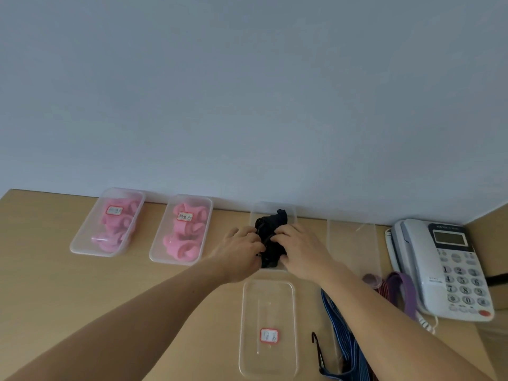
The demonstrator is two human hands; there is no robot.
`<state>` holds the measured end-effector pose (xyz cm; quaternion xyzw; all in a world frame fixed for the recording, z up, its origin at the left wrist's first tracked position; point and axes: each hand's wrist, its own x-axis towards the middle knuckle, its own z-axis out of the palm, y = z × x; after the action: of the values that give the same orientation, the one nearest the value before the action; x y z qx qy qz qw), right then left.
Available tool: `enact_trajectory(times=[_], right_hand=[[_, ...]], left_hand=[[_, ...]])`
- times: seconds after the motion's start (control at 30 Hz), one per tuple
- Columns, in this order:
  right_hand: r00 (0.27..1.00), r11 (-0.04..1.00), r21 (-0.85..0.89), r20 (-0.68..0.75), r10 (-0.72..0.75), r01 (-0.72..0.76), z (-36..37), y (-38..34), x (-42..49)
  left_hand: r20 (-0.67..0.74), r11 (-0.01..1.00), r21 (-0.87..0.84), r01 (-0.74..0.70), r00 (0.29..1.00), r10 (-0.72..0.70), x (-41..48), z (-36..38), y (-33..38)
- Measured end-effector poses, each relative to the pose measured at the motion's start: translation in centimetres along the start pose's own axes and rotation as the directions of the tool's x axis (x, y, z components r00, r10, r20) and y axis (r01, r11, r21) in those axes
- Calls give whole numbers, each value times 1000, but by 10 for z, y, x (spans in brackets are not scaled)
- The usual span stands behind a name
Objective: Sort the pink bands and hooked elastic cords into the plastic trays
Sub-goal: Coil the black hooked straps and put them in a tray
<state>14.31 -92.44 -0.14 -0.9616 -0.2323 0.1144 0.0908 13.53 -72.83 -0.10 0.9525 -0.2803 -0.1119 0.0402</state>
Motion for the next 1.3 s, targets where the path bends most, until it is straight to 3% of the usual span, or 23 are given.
enact_trajectory(times=[0.13,0.43,0.53,0.77,1.0,1.3], right_hand=[[996,997,-44,66,65,-62,-9,-13,-7],[919,916,221,-141,369,-334,-23,-62,-37],[897,869,312,-99,432,-384,-8,-84,-52],[826,802,248,-14,564,-544,30,-105,-94],[667,649,154,148,730,-745,62,-119,-112],[593,563,201,141,793,-802,72,-126,-111]], left_hand=[[91,998,44,-44,995,40,-1,-12,-2],[-8,989,-131,-71,997,71,-20,-23,-17],[-46,975,-207,-87,996,79,-39,-13,-13],[-32,956,-283,-74,997,68,-79,14,-1],[-30,919,-393,30,999,-46,-107,37,12],[156,838,-473,273,962,-225,-124,56,32]])
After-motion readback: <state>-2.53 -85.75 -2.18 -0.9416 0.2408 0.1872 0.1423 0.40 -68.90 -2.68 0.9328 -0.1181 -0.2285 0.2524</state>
